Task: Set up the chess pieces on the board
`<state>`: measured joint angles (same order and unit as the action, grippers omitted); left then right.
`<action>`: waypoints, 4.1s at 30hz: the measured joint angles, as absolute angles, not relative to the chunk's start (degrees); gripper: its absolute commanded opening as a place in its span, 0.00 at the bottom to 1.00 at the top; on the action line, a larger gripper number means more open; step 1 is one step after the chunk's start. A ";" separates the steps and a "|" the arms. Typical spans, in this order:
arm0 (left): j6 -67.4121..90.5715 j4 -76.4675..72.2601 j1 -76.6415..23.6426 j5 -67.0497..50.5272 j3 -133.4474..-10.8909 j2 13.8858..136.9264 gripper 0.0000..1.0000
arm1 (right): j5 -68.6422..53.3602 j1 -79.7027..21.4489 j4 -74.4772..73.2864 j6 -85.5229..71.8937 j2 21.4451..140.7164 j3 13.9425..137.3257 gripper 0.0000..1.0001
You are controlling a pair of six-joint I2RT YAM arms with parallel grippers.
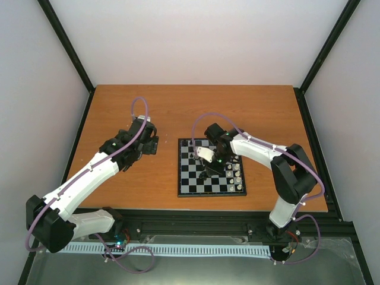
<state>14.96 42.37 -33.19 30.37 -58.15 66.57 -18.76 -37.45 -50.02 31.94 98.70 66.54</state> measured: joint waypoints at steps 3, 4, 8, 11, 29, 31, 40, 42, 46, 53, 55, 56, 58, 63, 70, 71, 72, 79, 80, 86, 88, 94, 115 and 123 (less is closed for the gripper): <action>14.94 42.37 -33.19 30.37 -58.15 66.61 1.00 | -18.37 -37.56 -49.82 31.88 99.31 66.43 0.13; 14.92 42.37 -33.19 30.39 -58.15 66.61 1.00 | -18.17 -37.60 -49.80 31.88 99.44 66.35 0.11; 14.70 42.37 -33.19 30.35 -58.15 66.63 1.00 | -17.56 -37.60 -49.56 31.88 99.50 66.06 0.09; 14.68 42.37 -33.19 30.30 -58.15 66.63 1.00 | -17.56 -37.60 -49.50 31.83 99.48 66.04 0.08; 14.68 42.37 -33.19 30.17 -58.15 66.63 1.00 | -17.45 -37.65 -51.90 32.10 94.00 63.81 0.06; 14.68 42.37 -33.19 30.20 -58.15 66.63 1.00 | -17.61 -37.65 -52.18 32.10 94.00 63.88 0.06; 15.09 42.46 -33.19 32.16 -58.15 66.54 1.00 | -17.52 -37.71 -54.98 32.14 94.00 71.99 0.06; 15.25 42.46 -33.15 32.91 -58.15 66.46 1.00 | -17.50 -38.00 -55.09 32.16 94.26 74.94 0.06; 15.46 42.50 -33.12 33.98 -58.15 66.22 1.00 | -17.32 -39.07 -54.98 32.10 97.03 80.25 0.06; 15.81 42.50 -33.10 34.89 -58.15 66.19 1.00 | -17.04 -41.39 -54.81 31.40 107.00 87.96 0.05; 15.86 42.52 -33.10 35.03 -58.15 66.19 1.00 | -16.91 -41.95 -54.81 31.00 109.69 89.91 0.05; 15.88 42.52 -33.10 35.11 -58.15 66.17 1.00 | -16.88 -42.22 -54.70 30.85 111.15 91.00 0.05; 15.86 42.52 -33.10 35.20 -58.15 66.11 1.00 | -16.73 -42.63 -54.59 30.63 113.67 92.82 0.05; 15.88 42.52 -33.10 35.20 -58.15 65.89 1.00 | -15.94 -42.89 -54.59 30.41 117.99 96.12 0.05; 15.86 42.52 -33.10 34.87 -58.15 65.82 1.00 | -14.33 -42.89 -53.98 29.95 121.67 99.13 0.05; 15.86 42.52 -33.10 34.79 -58.15 65.82 1.00 | -14.13 -42.89 -54.00 29.91 121.91 99.20 0.05; 15.86 42.52 -33.10 34.72 -58.15 65.82 1.00 | -13.91 -42.89 -53.98 29.78 122.15 99.29 0.05; 15.86 42.52 -33.10 34.20 -58.15 65.82 1.00 | -12.69 -42.89 -53.36 29.15 123.17 99.92 0.05; 15.84 42.52 -33.10 34.13 -58.15 65.82 1.00 | -12.53 -42.89 -53.17 29.10 123.22 99.94 0.05; 15.84 42.52 -33.10 33.98 -58.15 65.82 1.00 | -12.43 -42.89 -52.80 29.08 123.96 100.84 0.06; 15.84 42.52 -33.10 33.91 -58.15 65.82 1.00 | -12.45 -42.89 -52.62 29.08 124.14 100.92 0.06; 15.84 42.52 -33.10 33.78 -58.15 65.82 1.00 | -12.45 -42.89 -52.36 28.82 124.44 101.21 0.12; 15.81 42.52 -33.10 32.93 -58.15 65.82 1.00 | -12.14 -42.89 -52.75 28.01 125.51 101.19 0.27; 15.81 42.52 -33.10 32.82 -58.15 65.82 1.00 | -11.05 -42.78 -52.82 27.97 118.02 97.84 0.29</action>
